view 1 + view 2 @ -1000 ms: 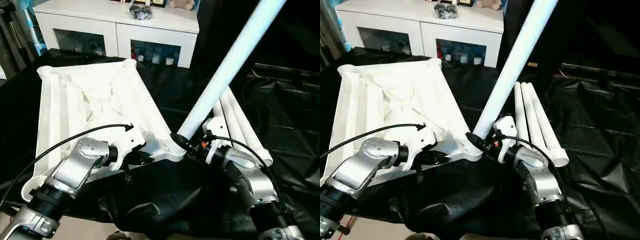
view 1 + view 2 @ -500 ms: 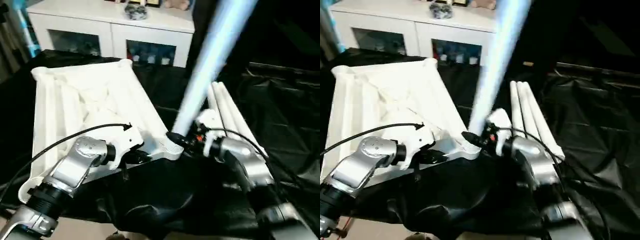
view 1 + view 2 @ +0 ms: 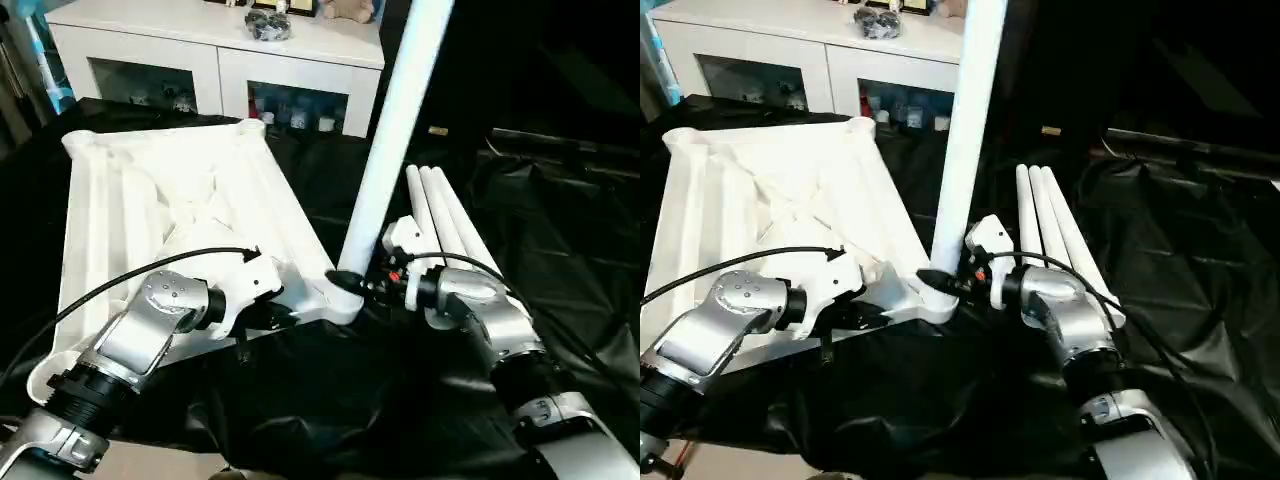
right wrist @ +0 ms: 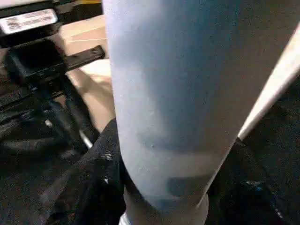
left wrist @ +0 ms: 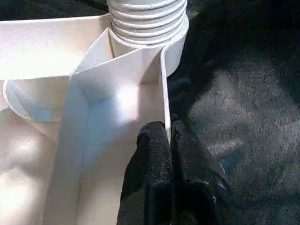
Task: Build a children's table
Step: Insert table leg to table base, then rotate leg to tighten
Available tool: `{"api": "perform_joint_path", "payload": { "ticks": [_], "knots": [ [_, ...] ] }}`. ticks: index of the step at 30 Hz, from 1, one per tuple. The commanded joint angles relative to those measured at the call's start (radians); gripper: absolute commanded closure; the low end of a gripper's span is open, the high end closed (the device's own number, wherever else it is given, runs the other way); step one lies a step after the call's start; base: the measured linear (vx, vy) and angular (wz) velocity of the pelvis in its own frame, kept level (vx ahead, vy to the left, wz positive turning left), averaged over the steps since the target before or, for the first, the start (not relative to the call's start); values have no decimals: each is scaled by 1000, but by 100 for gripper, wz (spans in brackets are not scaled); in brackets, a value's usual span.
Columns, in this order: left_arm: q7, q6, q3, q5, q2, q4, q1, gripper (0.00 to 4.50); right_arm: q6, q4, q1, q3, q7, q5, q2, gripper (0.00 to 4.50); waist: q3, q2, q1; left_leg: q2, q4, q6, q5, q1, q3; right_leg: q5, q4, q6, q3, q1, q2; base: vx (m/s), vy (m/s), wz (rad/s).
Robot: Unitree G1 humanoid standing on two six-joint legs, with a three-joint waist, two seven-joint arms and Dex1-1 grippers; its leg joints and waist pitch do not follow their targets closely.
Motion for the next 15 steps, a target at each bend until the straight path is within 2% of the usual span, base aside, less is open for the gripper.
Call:
{"api": "perform_joint_path", "payload": {
  "ticks": [1, 5, 6, 9, 13, 14, 15],
  "knots": [
    [-70, -46, -33, -28, -14, -54, -46, 450, 46, 69, 58, 83, 29, -47, -10, 262, -39, 23, -4, 66, -87, -39, -365, 26, -26, -252, -85, -186, 53, 1, -90, 0, 0, 0],
    [-88, -47, -25, -28, -10, -45, -61, 450, 43, 70, 64, 77, 52, -46, -7, 262, -47, 25, -3, 64, -83, -20, -252, 21, -23, -69, -67, -219, 47, 14, -85, 41, -4, -1],
    [-88, -47, -25, -28, -10, -45, -61, 450, 43, 70, 64, 77, 52, -46, -7, 262, -47, 25, -3, 64, -83, -20, -252, 21, -23, -69, -67, -219, 47, 14, -85, 0, 0, 0],
    [-57, -32, -9, -21, -25, -33, -71, 450, 25, 91, 62, 63, 31, -53, 5, 262, -43, 22, -2, 64, -84, -24, -295, 23, -22, -136, -74, -222, 49, 15, -89, 0, 0, 0],
    [-14, 7, 10, -20, -46, -32, -78, 450, -2, 139, 50, 37, -66, -77, 29, 262, -34, 23, -2, 66, -89, -51, -379, 28, -27, -297, -87, -199, 51, 5, -95, 0, 0, 0],
    [17, 45, 23, -21, -62, -42, -79, 450, -22, 180, 35, 19, -165, -98, 49, 262, -34, 24, -3, 66, -90, -60, -406, 29, -30, -353, -91, -186, 51, 3, -98, 0, 0, 0],
    [65, 100, 38, -21, -86, -60, -81, 450, -36, 231, 15, -5, -292, -117, 77, 262, -33, 25, -7, 66, -92, -70, -414, 28, -31, -367, -89, -184, 51, 0, -99, 0, 0, 0]
  ]
}}
